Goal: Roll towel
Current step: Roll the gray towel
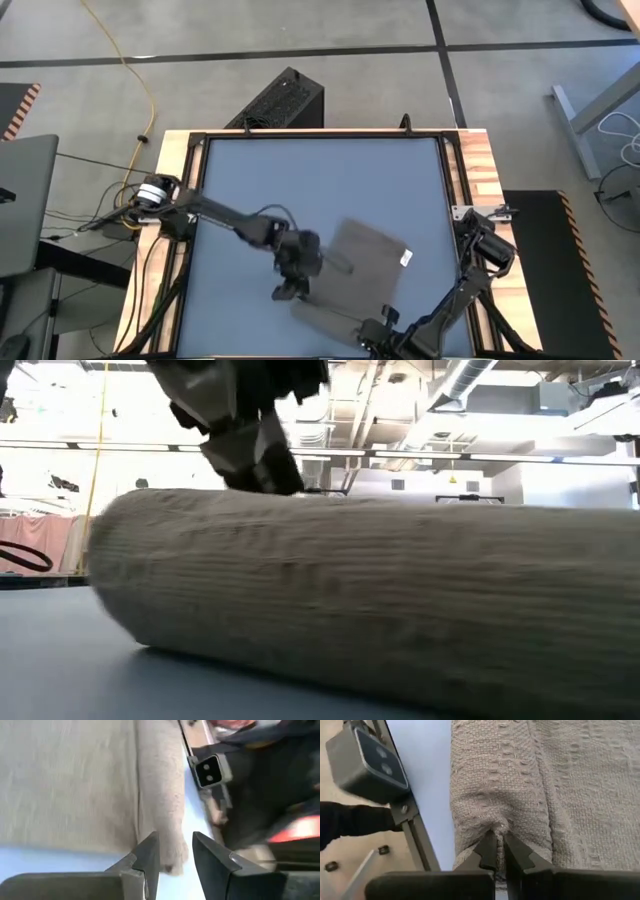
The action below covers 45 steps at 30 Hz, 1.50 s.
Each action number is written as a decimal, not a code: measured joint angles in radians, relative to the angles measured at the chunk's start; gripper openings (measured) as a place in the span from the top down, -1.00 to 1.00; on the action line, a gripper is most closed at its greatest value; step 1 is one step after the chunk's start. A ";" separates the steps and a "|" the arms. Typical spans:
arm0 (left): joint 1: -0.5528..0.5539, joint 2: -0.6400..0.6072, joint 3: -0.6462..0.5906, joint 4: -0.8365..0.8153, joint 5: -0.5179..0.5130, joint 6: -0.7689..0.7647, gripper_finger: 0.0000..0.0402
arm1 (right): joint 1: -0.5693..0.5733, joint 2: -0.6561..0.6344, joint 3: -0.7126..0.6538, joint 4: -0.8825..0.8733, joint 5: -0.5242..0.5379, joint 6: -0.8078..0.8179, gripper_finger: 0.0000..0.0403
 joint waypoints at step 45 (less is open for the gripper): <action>-0.194 0.192 0.024 0.194 -0.197 -0.276 0.87 | 0.073 -0.080 -0.003 -0.123 0.015 0.138 0.84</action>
